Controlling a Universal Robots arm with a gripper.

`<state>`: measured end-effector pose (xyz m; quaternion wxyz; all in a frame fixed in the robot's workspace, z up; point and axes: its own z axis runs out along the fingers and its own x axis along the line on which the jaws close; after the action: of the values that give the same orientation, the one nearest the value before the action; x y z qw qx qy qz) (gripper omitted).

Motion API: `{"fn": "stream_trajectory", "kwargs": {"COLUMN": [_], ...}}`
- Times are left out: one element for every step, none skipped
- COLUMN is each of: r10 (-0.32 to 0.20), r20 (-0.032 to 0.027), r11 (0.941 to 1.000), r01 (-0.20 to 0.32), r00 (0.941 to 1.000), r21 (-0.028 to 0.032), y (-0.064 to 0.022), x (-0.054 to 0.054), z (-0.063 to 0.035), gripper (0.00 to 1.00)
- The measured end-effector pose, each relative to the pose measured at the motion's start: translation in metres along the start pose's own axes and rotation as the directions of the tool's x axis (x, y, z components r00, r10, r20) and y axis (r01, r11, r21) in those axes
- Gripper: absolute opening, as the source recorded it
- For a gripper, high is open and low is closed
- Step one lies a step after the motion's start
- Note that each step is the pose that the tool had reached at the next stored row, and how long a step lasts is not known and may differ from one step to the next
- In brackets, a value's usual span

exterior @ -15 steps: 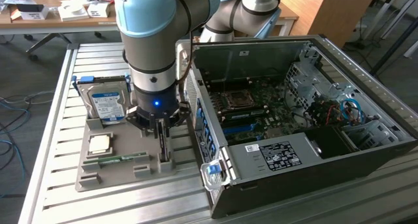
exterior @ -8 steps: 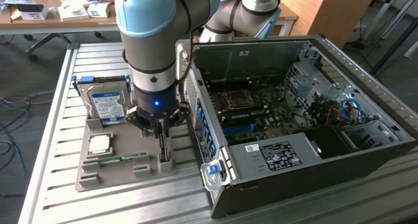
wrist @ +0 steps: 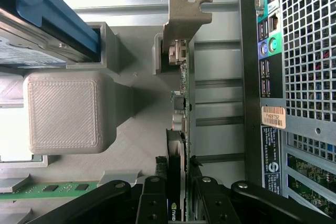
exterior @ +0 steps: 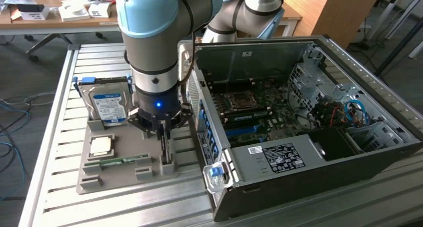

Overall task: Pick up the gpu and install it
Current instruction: 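Pick up the gpu and move the gpu toward the slot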

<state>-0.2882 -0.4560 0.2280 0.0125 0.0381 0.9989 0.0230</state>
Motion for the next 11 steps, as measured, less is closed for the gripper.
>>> {"fn": "stream_trajectory", "kwargs": {"r10": [0.000,0.000,0.000,0.000,-0.001,-0.005,-0.011,-0.018,-0.024,-0.027,-0.027], "r20": [0.0000,0.0000,0.0000,0.0000,-0.0001,-0.0002,-0.0004,-0.0008,-0.0011,-0.0012,-0.0013], "r11": [1.0000,1.0000,1.0000,1.0000,1.0000,1.0000,0.9999,0.9998,0.9997,0.9996,0.9996], "r01": [0.000,0.000,0.000,0.000,0.001,0.005,0.011,0.018,0.024,0.027,0.027], "r00": [1.0000,1.0000,1.0000,1.0000,1.0000,1.0000,0.9999,0.9998,0.9997,0.9996,0.9996], "r21": [0.0000,0.0000,0.0000,0.0000,0.0000,-0.0002,-0.0003,-0.0004,-0.0006,-0.0006,-0.0006], "y": [0.0000,0.0000,0.0000,0.0000,0.0000,0.0000,0.0000,0.0000,0.0000,0.0000,0.0000], "x": [0.0000,0.0000,0.0000,0.0000,0.0000,0.0000,0.0000,0.0000,0.0000,0.0000,0.0000], "z": [0.0000,0.0000,0.0000,0.0000,0.0000,0.0000,0.0000,0.0000,0.0000,0.0000,0.0000], "gripper": [0.26,0.26,0.26,0.26,0.26,0.26,0.26,0.26,0.26,0.26,0.26]}}
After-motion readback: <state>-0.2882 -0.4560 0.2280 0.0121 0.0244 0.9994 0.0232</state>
